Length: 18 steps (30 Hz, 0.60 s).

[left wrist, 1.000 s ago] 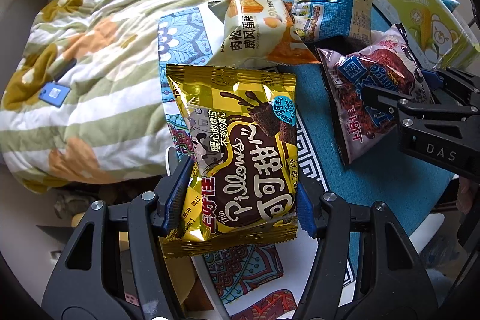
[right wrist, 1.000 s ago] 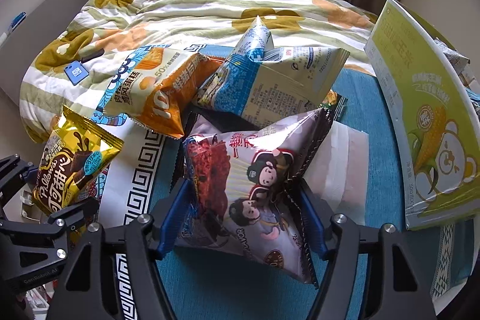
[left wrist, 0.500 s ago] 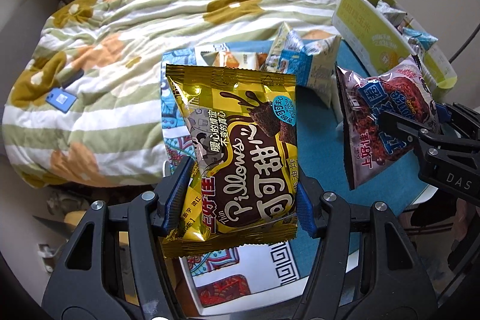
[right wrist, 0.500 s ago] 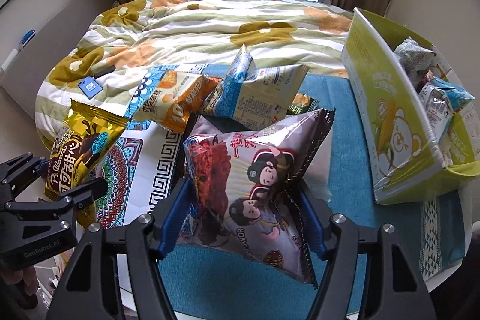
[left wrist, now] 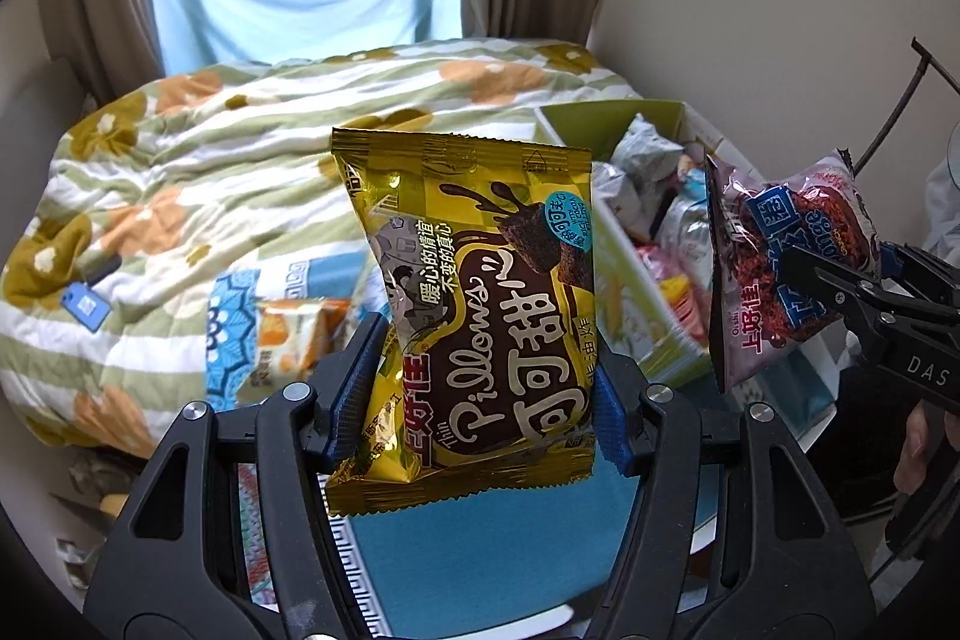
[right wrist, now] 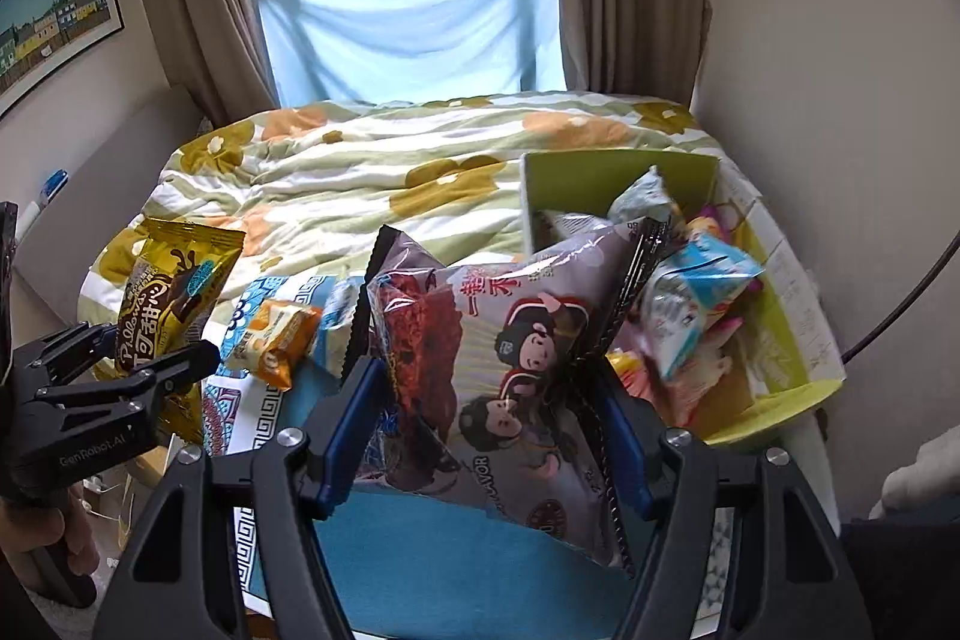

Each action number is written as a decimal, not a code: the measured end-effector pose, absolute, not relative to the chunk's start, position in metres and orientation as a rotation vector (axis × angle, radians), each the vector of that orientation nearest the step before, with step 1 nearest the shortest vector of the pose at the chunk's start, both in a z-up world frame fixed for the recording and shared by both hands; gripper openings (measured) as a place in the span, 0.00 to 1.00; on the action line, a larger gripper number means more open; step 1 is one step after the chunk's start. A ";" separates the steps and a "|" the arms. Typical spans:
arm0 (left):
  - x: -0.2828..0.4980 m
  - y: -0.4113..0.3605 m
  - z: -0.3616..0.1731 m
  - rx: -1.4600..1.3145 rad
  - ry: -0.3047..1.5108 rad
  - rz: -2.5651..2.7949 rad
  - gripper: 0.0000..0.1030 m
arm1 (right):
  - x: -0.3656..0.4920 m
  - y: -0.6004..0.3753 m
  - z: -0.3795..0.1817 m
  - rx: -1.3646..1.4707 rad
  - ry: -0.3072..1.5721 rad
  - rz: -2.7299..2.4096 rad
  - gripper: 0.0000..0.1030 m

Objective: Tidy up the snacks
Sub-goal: 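Carry both bags into the yellow box and open the left tool while the right tool releases its bag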

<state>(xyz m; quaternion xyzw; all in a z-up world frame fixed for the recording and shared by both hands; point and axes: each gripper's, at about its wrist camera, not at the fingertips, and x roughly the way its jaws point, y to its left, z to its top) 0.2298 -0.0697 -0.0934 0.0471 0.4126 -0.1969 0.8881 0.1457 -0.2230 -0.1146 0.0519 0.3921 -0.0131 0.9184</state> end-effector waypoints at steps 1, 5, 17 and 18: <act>0.232 -0.085 -0.090 0.096 0.850 -0.419 0.57 | 0.145 -0.236 -0.109 0.110 0.797 -0.034 0.62; 0.241 -0.146 -0.086 0.106 0.834 -0.447 0.57 | 0.145 -0.292 -0.096 0.125 0.769 -0.071 0.62; 0.275 -0.260 -0.115 0.067 0.945 -0.432 0.57 | 0.161 -0.404 -0.089 0.130 0.779 -0.115 0.62; 0.277 -0.260 -0.119 0.063 0.960 -0.430 0.57 | 0.162 -0.411 -0.091 0.132 0.784 -0.119 0.62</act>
